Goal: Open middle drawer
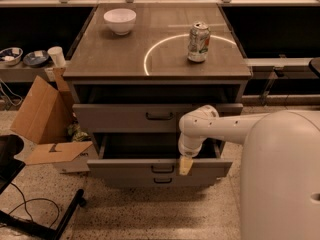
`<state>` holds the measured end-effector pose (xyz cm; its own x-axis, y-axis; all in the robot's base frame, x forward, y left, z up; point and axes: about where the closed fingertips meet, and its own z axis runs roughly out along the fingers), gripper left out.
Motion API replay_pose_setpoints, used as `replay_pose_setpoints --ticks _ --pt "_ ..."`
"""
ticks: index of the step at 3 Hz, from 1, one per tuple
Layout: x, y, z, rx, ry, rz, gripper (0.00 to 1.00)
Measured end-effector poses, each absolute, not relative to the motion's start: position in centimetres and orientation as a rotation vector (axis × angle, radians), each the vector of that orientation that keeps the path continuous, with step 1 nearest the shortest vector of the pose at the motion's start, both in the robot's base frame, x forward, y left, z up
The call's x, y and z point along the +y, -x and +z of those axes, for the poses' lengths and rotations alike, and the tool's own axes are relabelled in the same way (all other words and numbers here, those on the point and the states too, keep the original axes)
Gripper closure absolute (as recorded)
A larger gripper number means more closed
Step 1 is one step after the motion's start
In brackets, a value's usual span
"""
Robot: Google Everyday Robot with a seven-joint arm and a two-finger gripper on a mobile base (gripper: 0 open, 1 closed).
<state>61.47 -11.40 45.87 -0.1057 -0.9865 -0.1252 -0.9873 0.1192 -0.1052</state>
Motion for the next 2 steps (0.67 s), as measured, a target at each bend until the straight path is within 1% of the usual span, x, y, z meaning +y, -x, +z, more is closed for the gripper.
replay_pose_setpoints --ticks 1,2 --pt "-11.4 -61.47 45.87 2.221 1.983 0.007 0.0" --pt "-11.42 -61.24 45.67 2.224 1.982 0.016 0.0"
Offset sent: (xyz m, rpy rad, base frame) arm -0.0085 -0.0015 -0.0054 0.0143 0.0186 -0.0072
